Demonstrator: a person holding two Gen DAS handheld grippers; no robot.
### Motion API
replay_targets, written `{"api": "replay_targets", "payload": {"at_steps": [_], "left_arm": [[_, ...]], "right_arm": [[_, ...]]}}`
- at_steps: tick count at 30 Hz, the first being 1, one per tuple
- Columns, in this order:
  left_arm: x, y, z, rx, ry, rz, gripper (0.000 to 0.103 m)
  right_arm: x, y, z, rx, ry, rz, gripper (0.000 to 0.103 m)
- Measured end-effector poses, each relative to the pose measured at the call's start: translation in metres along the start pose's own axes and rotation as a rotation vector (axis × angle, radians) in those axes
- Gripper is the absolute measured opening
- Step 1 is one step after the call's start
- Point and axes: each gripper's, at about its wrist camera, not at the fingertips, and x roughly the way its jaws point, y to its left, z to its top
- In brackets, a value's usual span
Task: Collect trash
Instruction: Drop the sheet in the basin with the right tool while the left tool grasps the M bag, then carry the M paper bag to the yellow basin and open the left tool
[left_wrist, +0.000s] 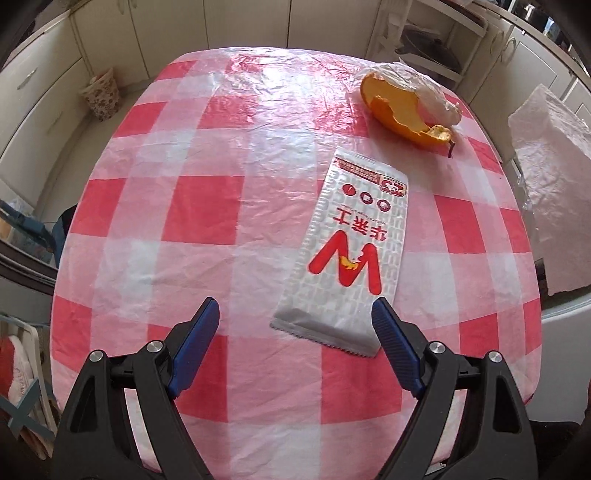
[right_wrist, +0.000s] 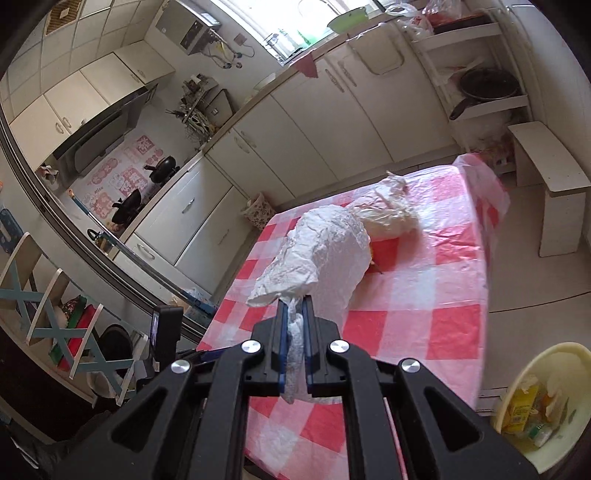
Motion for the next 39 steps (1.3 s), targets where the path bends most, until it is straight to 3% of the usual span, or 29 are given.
{"api": "replay_targets", "payload": {"at_steps": [5,13,19,22,24,27,28,30,32,34,39], "left_arm": [[0.017,-0.028,0.008,0.052,-0.022,0.084,0.085],[0.019,-0.028,0.017,0.033,-0.069,0.112,0.084],[0.013,-0.042,0.012,0.117,-0.111,0.068,0.051],[0.013,-0.044,0.011,0.126,-0.090,0.004,0.050],[0.012,-0.046,0.009,0.142,-0.084,-0.014,0.056],[0.010,-0.049,0.004,0.149,-0.081,-0.023,0.062],[0.010,-0.050,0.003,0.153,-0.082,-0.020,0.063],[0.010,-0.054,0.000,0.169,-0.087,-0.008,0.062],[0.009,-0.057,0.000,0.188,-0.100,-0.009,0.053],[0.007,-0.060,-0.001,0.207,-0.109,-0.026,0.027],[0.004,-0.057,-0.001,0.181,-0.104,-0.044,0.011]], "right_arm": [[-0.039,-0.037,-0.004,0.053,-0.048,-0.050,0.008],[-0.073,-0.111,-0.025,0.185,-0.032,-0.233,0.008],[-0.058,-0.172,-0.048,0.327,0.093,-0.417,0.008],[-0.042,-0.192,-0.064,0.352,0.171,-0.495,0.008],[-0.029,-0.203,-0.074,0.350,0.238,-0.551,0.008],[-0.012,-0.220,-0.090,0.372,0.349,-0.613,0.023],[-0.013,-0.221,-0.092,0.375,0.351,-0.637,0.033],[-0.019,-0.217,-0.088,0.370,0.324,-0.642,0.035],[-0.027,-0.207,-0.078,0.355,0.278,-0.635,0.040],[-0.034,-0.194,-0.067,0.328,0.229,-0.616,0.041],[-0.048,-0.155,-0.042,0.255,0.109,-0.537,0.041]]}}
